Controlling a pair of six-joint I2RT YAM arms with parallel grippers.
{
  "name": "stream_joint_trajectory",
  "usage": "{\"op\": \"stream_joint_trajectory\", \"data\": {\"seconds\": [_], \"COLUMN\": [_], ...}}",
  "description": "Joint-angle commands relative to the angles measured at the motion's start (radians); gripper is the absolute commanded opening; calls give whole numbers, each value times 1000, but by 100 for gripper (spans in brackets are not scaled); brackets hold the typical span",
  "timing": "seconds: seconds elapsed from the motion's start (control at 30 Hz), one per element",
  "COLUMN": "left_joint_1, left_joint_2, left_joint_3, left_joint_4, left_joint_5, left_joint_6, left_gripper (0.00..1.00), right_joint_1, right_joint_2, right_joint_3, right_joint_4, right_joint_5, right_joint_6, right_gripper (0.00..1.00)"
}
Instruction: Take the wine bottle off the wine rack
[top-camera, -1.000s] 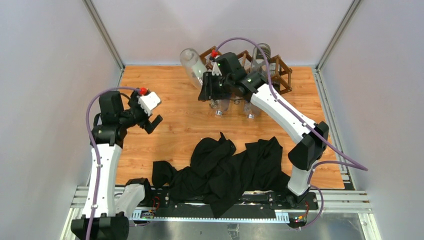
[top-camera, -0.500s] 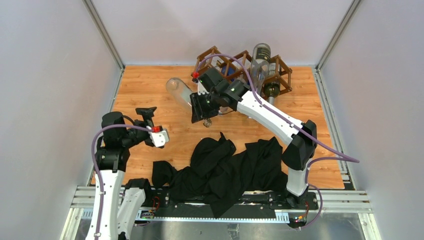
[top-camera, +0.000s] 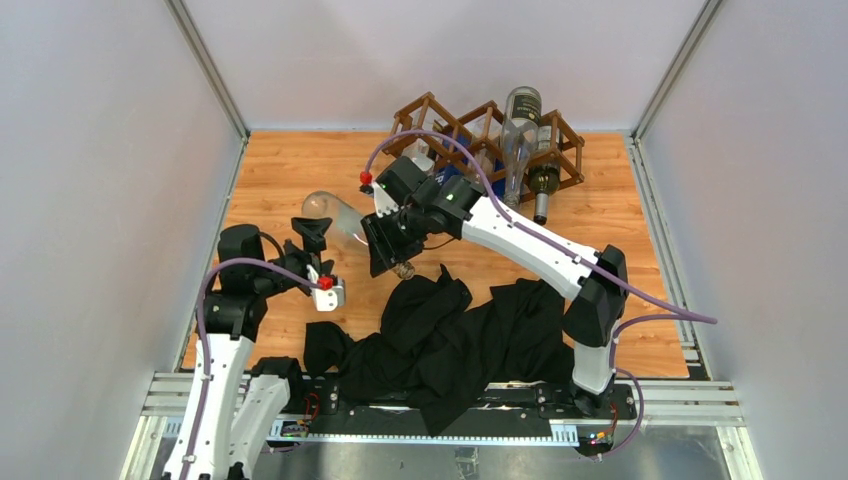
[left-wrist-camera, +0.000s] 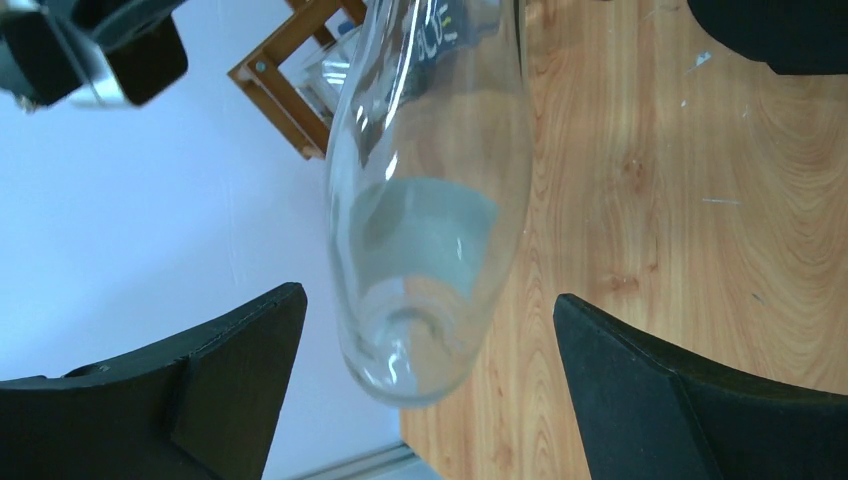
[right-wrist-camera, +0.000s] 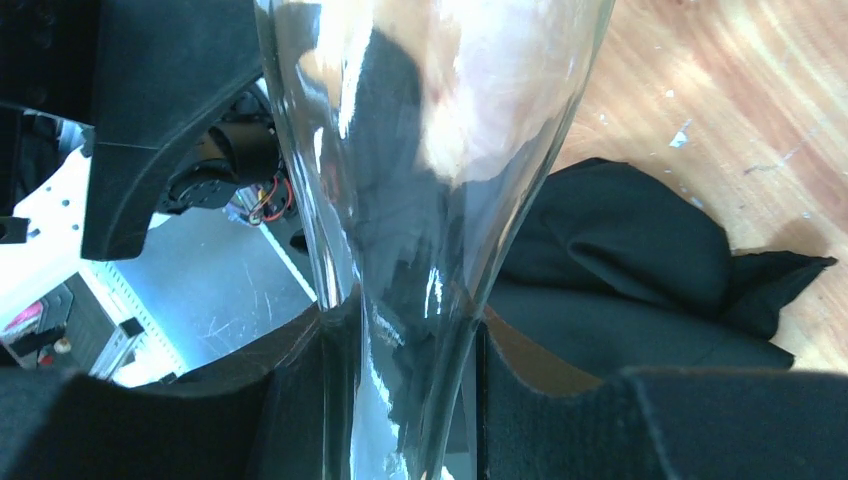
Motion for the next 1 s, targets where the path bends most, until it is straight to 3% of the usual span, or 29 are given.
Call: {"op": "stream_joint_trajectory", "data": {"seconds": [0.0,0.27,0.77,0.83,0.9,0.97], "left_joint_1": [-41,-129,-171,-176,-184,-188], "left_joint_2": [12,39,78,81,86,80], "left_joint_3": [-15,-46,-40,-39,-37,-46], "left_joint_4": [24,25,84,88,105,167], "left_joint_5": [11,-67,-93,-94,-105,-115], "left_joint_6": [62,109,76,79,75,19], "left_gripper": [100,100,98,87,69,36], "right_joint_1": [28,63,107,106,104,95], "right_joint_2": [-68,-62,-58,-54,-50,-53], "right_joint_3": [39,65,51,50,49,41], "right_joint_4": [123,114,136,135,135,136], "right_joint_5": [-84,-148,-253,-250,-249,-238], "right_joint_6": [-66,-102,-132,-133,-132,-123], "right_gripper": [0,0,0,0,2,27]}}
